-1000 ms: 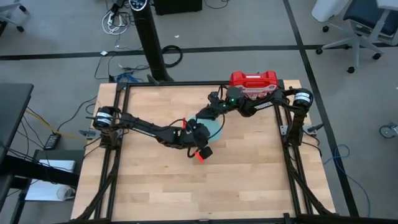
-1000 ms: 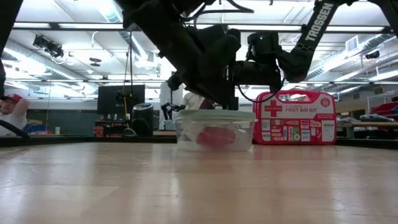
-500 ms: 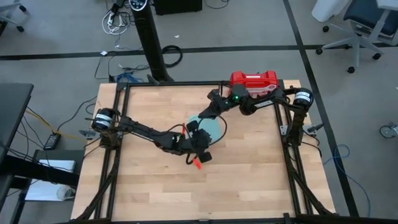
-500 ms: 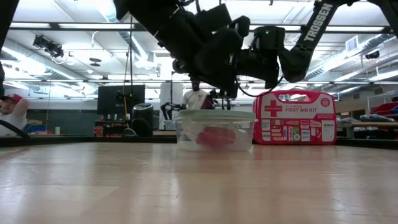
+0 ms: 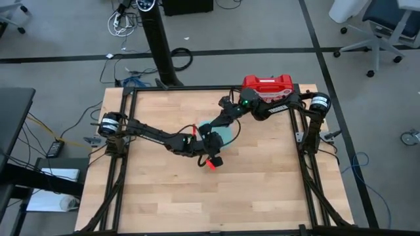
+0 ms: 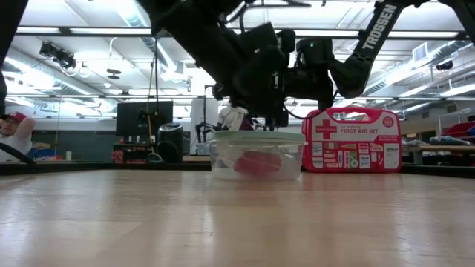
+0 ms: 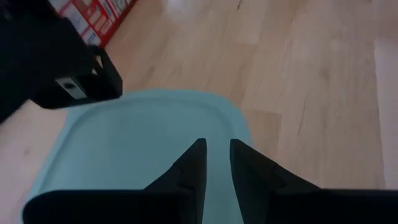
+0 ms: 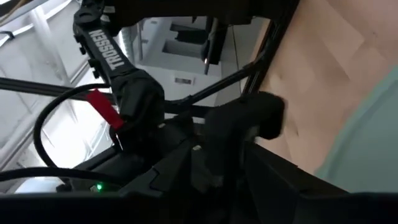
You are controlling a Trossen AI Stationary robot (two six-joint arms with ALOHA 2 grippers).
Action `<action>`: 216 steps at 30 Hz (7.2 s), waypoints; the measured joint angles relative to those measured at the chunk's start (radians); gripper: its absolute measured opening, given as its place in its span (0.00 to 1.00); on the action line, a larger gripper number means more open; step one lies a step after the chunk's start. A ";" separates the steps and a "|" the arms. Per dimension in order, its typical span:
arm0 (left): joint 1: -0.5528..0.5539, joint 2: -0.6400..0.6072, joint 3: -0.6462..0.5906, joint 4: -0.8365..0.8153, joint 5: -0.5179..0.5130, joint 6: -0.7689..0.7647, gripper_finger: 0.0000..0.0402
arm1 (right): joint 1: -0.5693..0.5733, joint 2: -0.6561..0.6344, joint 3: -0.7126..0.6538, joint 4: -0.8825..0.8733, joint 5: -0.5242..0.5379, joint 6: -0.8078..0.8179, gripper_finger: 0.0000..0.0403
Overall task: Roll bandage
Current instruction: Close the plastic container
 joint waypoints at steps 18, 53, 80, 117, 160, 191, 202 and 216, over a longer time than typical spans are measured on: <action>-0.023 0.013 -0.003 0.001 -0.055 0.012 0.19 | 0.002 0.009 0.081 -0.227 -0.020 -0.142 0.37; 0.004 0.005 0.000 -0.129 -0.048 -0.133 0.19 | -0.069 0.255 0.070 0.436 -0.133 0.267 0.37; -0.007 0.003 -0.002 -0.088 -0.038 -0.116 0.19 | -0.070 0.161 0.077 0.522 -0.137 0.372 0.37; -0.014 0.002 -0.001 -0.071 -0.041 -0.120 0.19 | -0.052 0.199 0.116 0.337 -0.185 0.201 0.37; -0.022 -0.002 0.001 -0.071 -0.024 -0.145 0.19 | -0.110 0.153 0.030 0.275 -0.182 0.072 0.37; -0.082 -0.225 0.001 -0.025 0.015 -0.180 0.19 | -0.069 -0.110 -0.075 0.516 -0.162 0.064 0.37; -0.113 -0.228 -0.094 0.464 0.267 -0.071 0.19 | -0.014 -0.462 -0.262 0.209 -0.052 -0.223 0.37; -0.074 -0.228 -0.396 0.810 0.341 -0.290 0.19 | 0.274 -0.718 -0.304 -0.640 0.458 -0.827 0.37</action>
